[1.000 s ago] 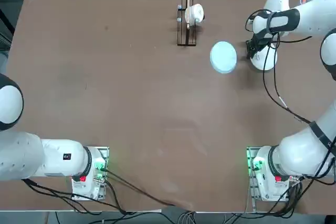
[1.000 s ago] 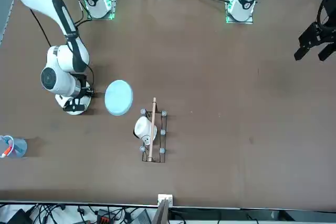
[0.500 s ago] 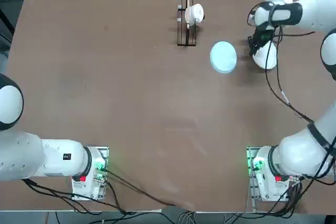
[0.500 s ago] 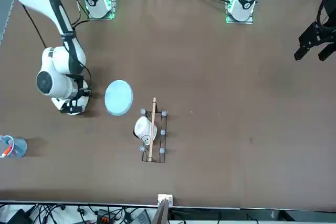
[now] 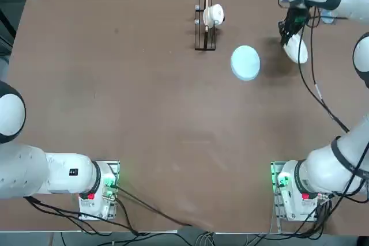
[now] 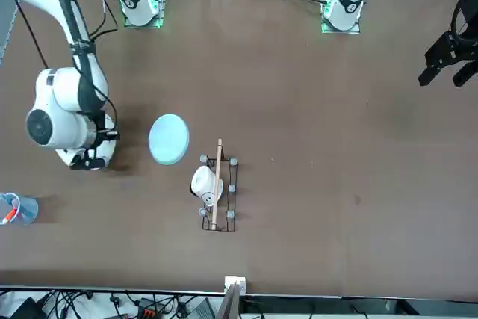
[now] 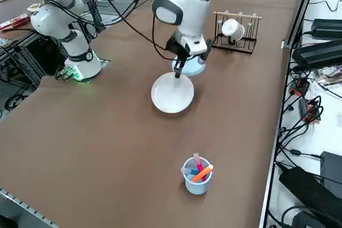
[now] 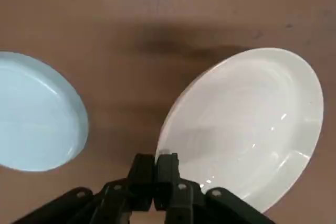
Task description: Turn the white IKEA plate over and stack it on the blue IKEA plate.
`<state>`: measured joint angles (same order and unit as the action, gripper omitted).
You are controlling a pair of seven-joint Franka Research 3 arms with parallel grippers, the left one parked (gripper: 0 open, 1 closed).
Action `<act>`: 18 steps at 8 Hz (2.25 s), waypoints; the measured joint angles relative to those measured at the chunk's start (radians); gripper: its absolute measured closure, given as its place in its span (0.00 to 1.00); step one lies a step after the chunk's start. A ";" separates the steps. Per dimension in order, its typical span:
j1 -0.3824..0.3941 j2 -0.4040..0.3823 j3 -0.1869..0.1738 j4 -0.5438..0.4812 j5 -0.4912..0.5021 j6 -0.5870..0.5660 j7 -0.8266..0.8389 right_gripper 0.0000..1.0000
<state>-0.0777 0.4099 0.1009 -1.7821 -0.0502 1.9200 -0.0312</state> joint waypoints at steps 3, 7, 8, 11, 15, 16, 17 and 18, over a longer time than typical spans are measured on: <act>0.001 -0.031 0.004 0.146 0.120 -0.121 -0.017 0.97; -0.001 -0.035 0.003 0.190 0.572 -0.201 -0.183 0.97; -0.001 -0.035 0.003 0.191 0.674 -0.215 -0.210 0.97; 0.002 -0.035 0.007 0.190 0.944 -0.264 -0.312 0.97; -0.008 -0.023 0.004 0.114 1.107 -0.331 -0.579 0.97; -0.018 -0.023 0.002 0.058 1.152 -0.344 -0.676 0.97; -0.026 -0.028 0.002 -0.002 1.189 -0.354 -0.761 0.97; -0.032 -0.042 0.002 -0.064 1.206 -0.355 -0.826 0.97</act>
<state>-0.1093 0.3675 0.1029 -1.8457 1.1560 1.5653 -0.8574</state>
